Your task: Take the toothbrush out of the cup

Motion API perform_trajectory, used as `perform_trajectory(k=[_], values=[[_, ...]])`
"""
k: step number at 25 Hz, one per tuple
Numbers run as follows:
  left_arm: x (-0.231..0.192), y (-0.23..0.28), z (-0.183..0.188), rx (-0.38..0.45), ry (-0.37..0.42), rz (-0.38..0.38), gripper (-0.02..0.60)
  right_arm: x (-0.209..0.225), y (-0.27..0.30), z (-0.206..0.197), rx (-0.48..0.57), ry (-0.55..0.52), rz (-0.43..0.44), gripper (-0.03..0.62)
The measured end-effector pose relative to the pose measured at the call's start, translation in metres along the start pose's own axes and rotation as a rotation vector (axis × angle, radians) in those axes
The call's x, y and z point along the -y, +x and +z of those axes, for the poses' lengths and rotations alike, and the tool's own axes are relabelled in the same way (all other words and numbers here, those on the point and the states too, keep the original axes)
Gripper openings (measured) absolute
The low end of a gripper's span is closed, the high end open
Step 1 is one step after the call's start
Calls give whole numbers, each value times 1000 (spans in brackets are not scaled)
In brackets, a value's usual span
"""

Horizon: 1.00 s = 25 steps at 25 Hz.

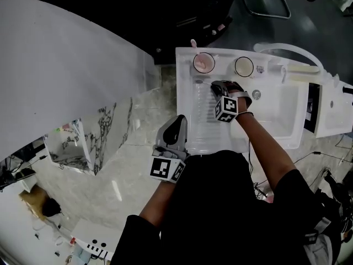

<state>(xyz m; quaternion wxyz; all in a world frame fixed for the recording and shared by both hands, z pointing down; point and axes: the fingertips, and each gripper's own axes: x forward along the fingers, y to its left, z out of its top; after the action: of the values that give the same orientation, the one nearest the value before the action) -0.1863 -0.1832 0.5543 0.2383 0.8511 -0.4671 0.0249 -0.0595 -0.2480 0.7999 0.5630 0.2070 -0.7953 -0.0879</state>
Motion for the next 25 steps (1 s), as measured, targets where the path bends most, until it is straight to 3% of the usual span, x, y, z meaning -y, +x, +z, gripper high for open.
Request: perform_trajectory(k=[10,25], values=[[-4,5,-2,-1,-23,18,21,12,7,0,-11,-171,-11,37],[-10,-4,-3,1,-32,36,21,17,11,0,-23,-7,33,38]])
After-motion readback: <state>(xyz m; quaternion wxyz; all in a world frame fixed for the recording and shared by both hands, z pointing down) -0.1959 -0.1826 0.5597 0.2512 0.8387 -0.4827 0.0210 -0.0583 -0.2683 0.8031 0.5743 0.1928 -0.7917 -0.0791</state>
